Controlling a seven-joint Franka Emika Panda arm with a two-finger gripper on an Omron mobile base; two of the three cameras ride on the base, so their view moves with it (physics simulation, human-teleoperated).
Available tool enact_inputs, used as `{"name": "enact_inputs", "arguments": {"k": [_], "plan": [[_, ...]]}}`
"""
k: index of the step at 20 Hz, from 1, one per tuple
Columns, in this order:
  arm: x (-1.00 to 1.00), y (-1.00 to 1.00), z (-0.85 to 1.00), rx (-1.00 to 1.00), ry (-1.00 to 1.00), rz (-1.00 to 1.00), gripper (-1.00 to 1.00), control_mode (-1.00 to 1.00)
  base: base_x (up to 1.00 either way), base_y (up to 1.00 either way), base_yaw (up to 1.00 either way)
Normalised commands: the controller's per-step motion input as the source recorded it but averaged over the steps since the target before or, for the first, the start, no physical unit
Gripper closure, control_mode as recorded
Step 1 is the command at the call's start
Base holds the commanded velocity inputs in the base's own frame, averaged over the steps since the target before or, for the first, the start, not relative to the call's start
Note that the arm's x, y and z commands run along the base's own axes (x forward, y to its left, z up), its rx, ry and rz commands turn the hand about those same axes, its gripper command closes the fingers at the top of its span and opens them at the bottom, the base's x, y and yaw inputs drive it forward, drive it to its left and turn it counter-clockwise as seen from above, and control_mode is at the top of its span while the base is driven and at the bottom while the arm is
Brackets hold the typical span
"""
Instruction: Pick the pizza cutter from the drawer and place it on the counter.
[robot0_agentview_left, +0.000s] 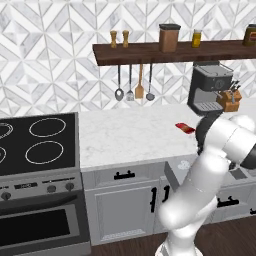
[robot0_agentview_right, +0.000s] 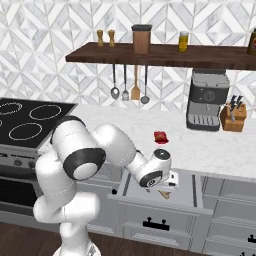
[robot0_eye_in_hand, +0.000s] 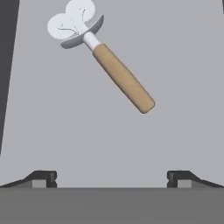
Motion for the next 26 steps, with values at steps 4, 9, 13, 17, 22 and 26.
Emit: {"name": "enact_inputs", "arguments": {"k": [4, 9, 13, 17, 22, 26], "plan": [[0.14, -0.22, -0.6, 0.06, 0.04, 0.03, -1.0, -1.0, 0.0, 0.0, 0.0], [-0.55, -0.24, -0.23, 0.08, 0.1, 0.13, -1.0, -1.0, 0.0, 0.0, 0.0], [-1.0, -0.46, 0.0, 0.12, 0.02, 0.16, -1.0, -1.0, 0.0, 0.0, 0.0], [-0.85, -0.26, 0.3, 0.07, 0.0, 0.18, -1.0, -1.0, 0.0, 0.0, 0.0], [0.06, -0.35, 0.96, 0.11, -0.19, 0.22, -1.0, -1.0, 0.0, 0.0, 0.0], [0.15, -0.58, 1.0, 0.13, -0.22, 0.22, -1.0, -1.0, 0.0, 0.0, 0.0]]}}
